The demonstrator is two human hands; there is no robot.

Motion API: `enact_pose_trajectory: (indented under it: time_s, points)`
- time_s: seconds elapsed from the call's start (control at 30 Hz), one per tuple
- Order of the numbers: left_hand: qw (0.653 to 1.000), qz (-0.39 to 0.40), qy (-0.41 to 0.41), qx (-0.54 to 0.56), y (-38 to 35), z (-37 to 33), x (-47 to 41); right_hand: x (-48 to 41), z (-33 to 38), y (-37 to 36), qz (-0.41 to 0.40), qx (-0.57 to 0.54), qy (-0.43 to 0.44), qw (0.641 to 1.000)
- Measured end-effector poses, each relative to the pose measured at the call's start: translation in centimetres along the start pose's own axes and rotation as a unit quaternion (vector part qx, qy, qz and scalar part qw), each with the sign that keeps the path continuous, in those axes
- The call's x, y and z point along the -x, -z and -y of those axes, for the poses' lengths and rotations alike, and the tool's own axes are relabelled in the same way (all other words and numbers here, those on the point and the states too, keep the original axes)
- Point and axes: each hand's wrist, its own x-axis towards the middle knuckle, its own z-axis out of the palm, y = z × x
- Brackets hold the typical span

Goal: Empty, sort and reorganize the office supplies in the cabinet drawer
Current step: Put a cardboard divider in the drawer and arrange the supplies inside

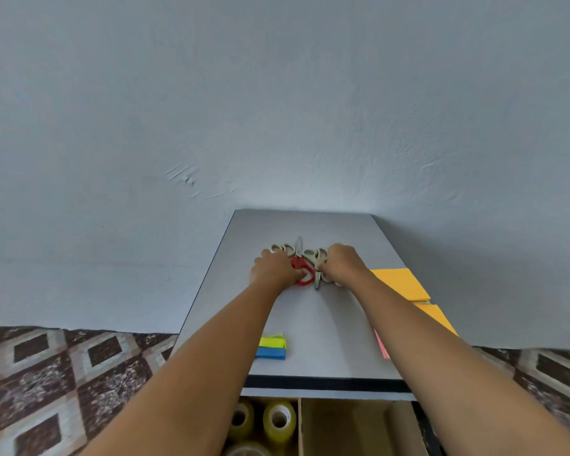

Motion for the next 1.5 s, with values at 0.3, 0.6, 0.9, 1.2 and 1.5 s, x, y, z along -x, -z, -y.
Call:
enact_pose_trajectory:
  time_s: [0.3, 0.6, 0.9, 1.2, 1.5]
  points:
    - [0.999, 0.025, 0.027, 0.013, 0.0, -0.2, -1.3, -1.3, -0.5, -0.2, 0.011, 0.008, -0.034, 0.999]
    - [0.988, 0.010, 0.021, 0.156, 1.8, -1.3, -0.8, -1.3, -0.7, 0.0, -0.050, -0.097, -0.074, 0.991]
    - [0.817, 0.074, 0.102, 0.563, 5.2, -1.7, 3.9, 4.0, -1.4, 3.2, -0.100, -0.510, -0.089, 0.850]
    - [0.793, 0.129, 0.023, 0.596, 6.9, 1.6, 17.5, 16.8, -2.5, 4.9, -0.052, -0.648, -0.050, 0.759]
    - [0.779, 0.257, 0.059, 0.568, 2.1, 8.0, 28.0, 28.8, -7.3, 1.2, 0.002, -0.636, -0.112, 0.763]
